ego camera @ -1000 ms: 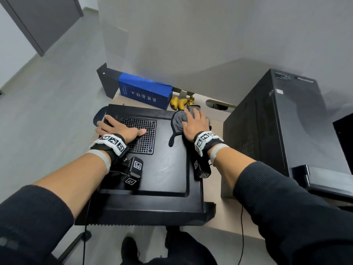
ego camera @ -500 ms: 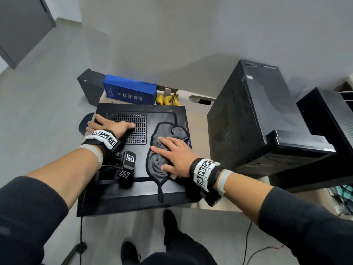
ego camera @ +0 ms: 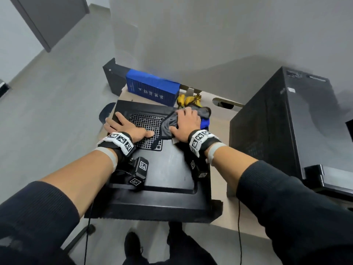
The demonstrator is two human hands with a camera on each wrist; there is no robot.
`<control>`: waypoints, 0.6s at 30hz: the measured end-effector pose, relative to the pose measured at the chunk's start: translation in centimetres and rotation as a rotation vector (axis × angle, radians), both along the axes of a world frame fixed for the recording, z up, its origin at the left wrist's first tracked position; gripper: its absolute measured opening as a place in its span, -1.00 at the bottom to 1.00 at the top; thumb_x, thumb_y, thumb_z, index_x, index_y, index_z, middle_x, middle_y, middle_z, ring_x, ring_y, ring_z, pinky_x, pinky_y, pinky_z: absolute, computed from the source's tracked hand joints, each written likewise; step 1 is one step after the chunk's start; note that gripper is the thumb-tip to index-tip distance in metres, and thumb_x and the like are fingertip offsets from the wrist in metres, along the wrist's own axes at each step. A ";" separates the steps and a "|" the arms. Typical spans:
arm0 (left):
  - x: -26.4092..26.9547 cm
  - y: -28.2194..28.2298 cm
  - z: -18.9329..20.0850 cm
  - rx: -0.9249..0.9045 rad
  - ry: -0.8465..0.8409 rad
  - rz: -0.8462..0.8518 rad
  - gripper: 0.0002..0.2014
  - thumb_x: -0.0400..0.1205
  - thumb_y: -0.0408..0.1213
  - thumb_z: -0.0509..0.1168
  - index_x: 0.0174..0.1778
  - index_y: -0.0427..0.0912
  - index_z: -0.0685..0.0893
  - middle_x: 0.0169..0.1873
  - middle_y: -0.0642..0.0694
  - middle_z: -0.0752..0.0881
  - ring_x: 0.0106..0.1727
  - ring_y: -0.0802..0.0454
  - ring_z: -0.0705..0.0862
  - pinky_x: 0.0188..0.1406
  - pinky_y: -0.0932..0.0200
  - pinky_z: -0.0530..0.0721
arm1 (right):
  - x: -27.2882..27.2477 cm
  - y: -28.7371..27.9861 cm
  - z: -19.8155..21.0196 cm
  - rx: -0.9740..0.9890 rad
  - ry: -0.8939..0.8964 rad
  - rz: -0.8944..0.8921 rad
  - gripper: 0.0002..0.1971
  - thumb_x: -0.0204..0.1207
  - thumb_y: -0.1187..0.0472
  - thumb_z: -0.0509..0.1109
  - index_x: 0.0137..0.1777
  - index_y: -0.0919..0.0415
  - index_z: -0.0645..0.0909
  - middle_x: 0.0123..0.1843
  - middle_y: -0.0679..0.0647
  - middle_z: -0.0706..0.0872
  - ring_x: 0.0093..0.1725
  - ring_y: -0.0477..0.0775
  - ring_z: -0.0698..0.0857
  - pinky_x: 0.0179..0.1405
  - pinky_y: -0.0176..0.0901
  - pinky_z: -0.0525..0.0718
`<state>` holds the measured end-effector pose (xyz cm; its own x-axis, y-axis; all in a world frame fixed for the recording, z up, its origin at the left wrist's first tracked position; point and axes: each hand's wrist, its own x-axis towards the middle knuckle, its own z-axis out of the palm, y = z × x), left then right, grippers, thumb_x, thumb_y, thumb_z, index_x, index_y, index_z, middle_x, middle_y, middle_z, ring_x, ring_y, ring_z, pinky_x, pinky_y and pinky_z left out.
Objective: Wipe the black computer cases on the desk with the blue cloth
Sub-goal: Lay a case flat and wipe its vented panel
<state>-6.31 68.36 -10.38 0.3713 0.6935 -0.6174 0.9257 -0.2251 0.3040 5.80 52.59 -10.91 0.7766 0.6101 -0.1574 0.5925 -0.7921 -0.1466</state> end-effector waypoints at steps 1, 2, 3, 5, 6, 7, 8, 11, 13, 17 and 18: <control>0.1 0.0 -0.1 0.013 0.004 0.004 0.49 0.24 0.28 0.62 0.71 -0.04 -0.44 0.69 -0.29 -0.42 0.71 -0.31 -0.41 0.68 -0.40 -0.20 | -0.6 1.7 -0.1 0.035 0.005 0.056 -0.38 0.45 -0.11 0.37 0.47 0.10 0.40 0.41 0.18 0.42 0.38 0.29 0.39 0.35 0.15 0.39; 0.2 -0.1 -0.1 0.027 0.005 0.010 0.49 0.25 0.27 0.62 0.72 -0.04 -0.43 0.70 -0.29 -0.41 0.71 -0.30 -0.40 0.69 -0.39 -0.18 | -1.1 3.0 0.0 0.060 0.020 0.111 -0.43 0.44 -0.05 0.38 0.44 0.09 0.42 0.39 0.16 0.43 0.37 0.27 0.40 0.33 0.14 0.39; 0.1 -0.1 0.0 0.041 0.006 0.012 0.48 0.26 0.26 0.62 0.72 -0.05 -0.42 0.70 -0.28 -0.39 0.72 -0.30 -0.38 0.69 -0.37 -0.17 | -1.3 3.9 0.2 0.071 0.049 0.156 -0.45 0.45 -0.01 0.37 0.43 0.08 0.43 0.39 0.14 0.44 0.38 0.26 0.39 0.33 0.15 0.40; 0.1 -0.1 0.0 0.047 0.004 0.015 0.47 0.26 0.25 0.62 0.73 -0.06 -0.41 0.71 -0.28 -0.38 0.72 -0.30 -0.37 0.70 -0.35 -0.19 | -0.5 3.7 0.8 0.082 0.108 0.222 -0.45 0.45 0.02 0.39 0.44 0.08 0.44 0.38 0.14 0.46 0.39 0.25 0.40 0.32 0.15 0.45; 0.1 -0.1 0.1 0.037 0.001 0.015 0.48 0.26 0.25 0.63 0.73 -0.06 -0.41 0.70 -0.28 -0.39 0.72 -0.30 -0.38 0.70 -0.34 -0.21 | 0.3 2.5 1.0 0.085 0.122 0.235 -0.44 0.44 0.02 0.41 0.44 0.08 0.45 0.38 0.15 0.47 0.38 0.25 0.41 0.32 0.13 0.48; 0.1 -0.1 0.2 0.023 -0.002 0.014 0.48 0.26 0.25 0.62 0.72 -0.05 -0.42 0.70 -0.28 -0.41 0.72 -0.30 -0.39 0.70 -0.35 -0.22 | 1.1 0.8 1.2 0.081 0.127 0.212 -0.44 0.44 0.01 0.43 0.43 0.08 0.46 0.37 0.15 0.48 0.37 0.24 0.42 0.31 0.12 0.51; 0.1 -0.1 0.3 0.013 -0.003 0.013 0.48 0.27 0.26 0.62 0.72 -0.05 -0.43 0.69 -0.29 -0.43 0.71 -0.31 -0.40 0.69 -0.36 -0.22 | 1.9 -1.1 1.1 0.073 0.123 0.158 -0.45 0.44 0.00 0.44 0.43 0.08 0.46 0.37 0.15 0.48 0.37 0.24 0.43 0.31 0.13 0.52; -0.1 -0.2 0.5 0.007 -0.001 -0.006 0.47 0.28 0.28 0.61 0.72 -0.06 -0.44 0.69 -0.30 -0.42 0.72 -0.31 -0.39 0.69 -0.37 -0.20 | 3.0 -5.5 0.9 0.026 0.074 0.026 -0.46 0.47 -0.01 0.40 0.43 0.09 0.46 0.38 0.16 0.47 0.40 0.26 0.42 0.32 0.17 0.53; -0.2 -0.2 0.6 0.014 -0.010 -0.010 0.46 0.28 0.29 0.60 0.72 -0.06 -0.43 0.70 -0.31 -0.38 0.72 -0.30 -0.36 0.70 -0.36 -0.18 | 2.9 -5.0 1.0 0.002 0.037 0.026 -0.50 0.48 0.02 0.37 0.41 0.12 0.47 0.36 0.18 0.47 0.38 0.29 0.43 0.30 0.18 0.53; -0.3 -0.4 0.8 0.029 -0.021 -0.038 0.45 0.29 0.30 0.59 0.73 -0.08 -0.41 0.71 -0.34 -0.33 0.73 -0.31 -0.32 0.69 -0.36 -0.14 | 1.9 1.2 1.0 0.043 0.100 0.180 -0.55 0.51 0.11 0.31 0.41 0.14 0.53 0.32 0.20 0.51 0.35 0.29 0.46 0.22 0.15 0.56; -0.4 -0.3 0.6 0.038 -0.026 -0.033 0.44 0.30 0.27 0.60 0.73 -0.10 -0.40 0.71 -0.34 -0.31 0.73 -0.31 -0.30 0.69 -0.34 -0.13 | 1.6 3.4 0.8 0.051 0.139 0.227 -0.55 0.52 0.12 0.31 0.42 0.13 0.54 0.32 0.21 0.52 0.35 0.29 0.47 0.23 0.14 0.56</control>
<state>-6.73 68.07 -9.74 0.4098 0.7037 -0.5805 0.9096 -0.2669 0.3186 7.44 56.00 -10.08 0.5919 0.7759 -0.2180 0.7254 -0.6308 -0.2754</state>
